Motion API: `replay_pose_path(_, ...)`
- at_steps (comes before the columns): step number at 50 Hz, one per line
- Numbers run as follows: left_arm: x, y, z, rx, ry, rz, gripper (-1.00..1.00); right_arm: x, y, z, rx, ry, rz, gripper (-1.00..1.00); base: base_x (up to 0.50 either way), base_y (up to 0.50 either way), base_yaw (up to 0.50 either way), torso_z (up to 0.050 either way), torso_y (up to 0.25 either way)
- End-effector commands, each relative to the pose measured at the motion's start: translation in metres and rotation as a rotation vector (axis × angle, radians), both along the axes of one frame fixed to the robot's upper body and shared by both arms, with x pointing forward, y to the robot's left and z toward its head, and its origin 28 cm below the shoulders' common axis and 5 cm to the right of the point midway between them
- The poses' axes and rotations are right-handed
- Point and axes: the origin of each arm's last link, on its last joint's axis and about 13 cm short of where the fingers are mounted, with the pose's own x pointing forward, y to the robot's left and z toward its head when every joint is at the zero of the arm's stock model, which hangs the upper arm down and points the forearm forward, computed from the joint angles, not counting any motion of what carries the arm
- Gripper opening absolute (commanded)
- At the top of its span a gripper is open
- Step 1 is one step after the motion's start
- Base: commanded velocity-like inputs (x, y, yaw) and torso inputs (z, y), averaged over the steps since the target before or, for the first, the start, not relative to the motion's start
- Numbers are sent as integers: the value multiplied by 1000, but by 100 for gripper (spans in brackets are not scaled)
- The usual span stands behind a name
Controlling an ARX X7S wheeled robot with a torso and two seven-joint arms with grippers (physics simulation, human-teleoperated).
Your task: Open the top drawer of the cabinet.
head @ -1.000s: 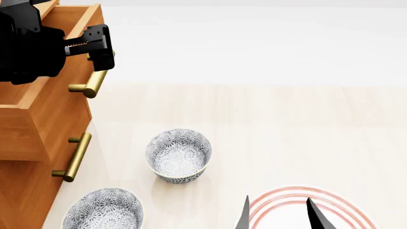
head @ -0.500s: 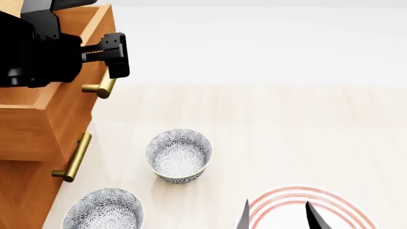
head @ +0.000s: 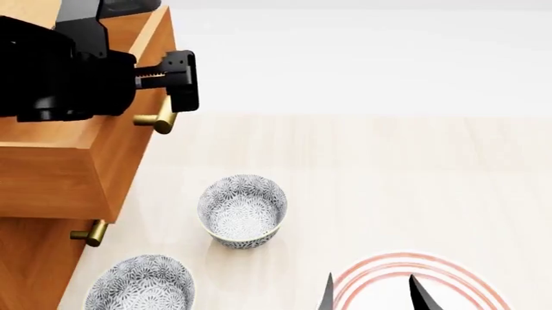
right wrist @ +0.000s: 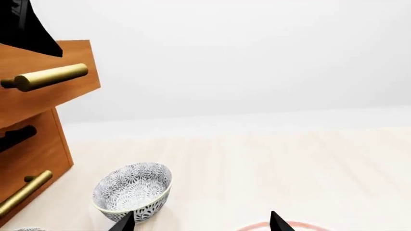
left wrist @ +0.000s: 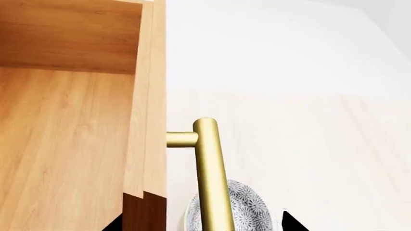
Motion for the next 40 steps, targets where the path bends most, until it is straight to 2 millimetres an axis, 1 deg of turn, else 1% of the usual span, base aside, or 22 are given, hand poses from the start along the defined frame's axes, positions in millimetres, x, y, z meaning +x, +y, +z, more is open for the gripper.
replay_pose_path(1, -3, -18, -7, -141, 40, -81, 100, -1, 0, 1, 1, -1, 1, 100, 0, 0, 0, 0, 0)
replay_pose_path(13, -3, -24, -10, -173, 50, -98, 100, -3, 0, 2, 4, -5, 4, 100, 0, 0, 0, 0, 0)
replay_pose_path(14, -4, -25, -10, -201, 56, -104, 100, -3, 0, 2, 5, -5, 4, 100, 0, 0, 0, 0, 0)
replay_pose_path(23, -5, -32, -17, -258, 70, -122, 100, -2, 0, -1, 7, 2, 2, 100, -1, 0, 0, 0, 0)
replay_pose_path(30, -7, -43, -18, -249, 72, -154, 100, -2, -1, -1, 10, 4, 3, 100, -2, 0, -2, 0, 0)
replay_pose_path(40, -9, -53, -21, -272, 79, -165, 100, -3, 0, -4, 12, 9, 12, 100, -1, 0, -2, 0, 0)
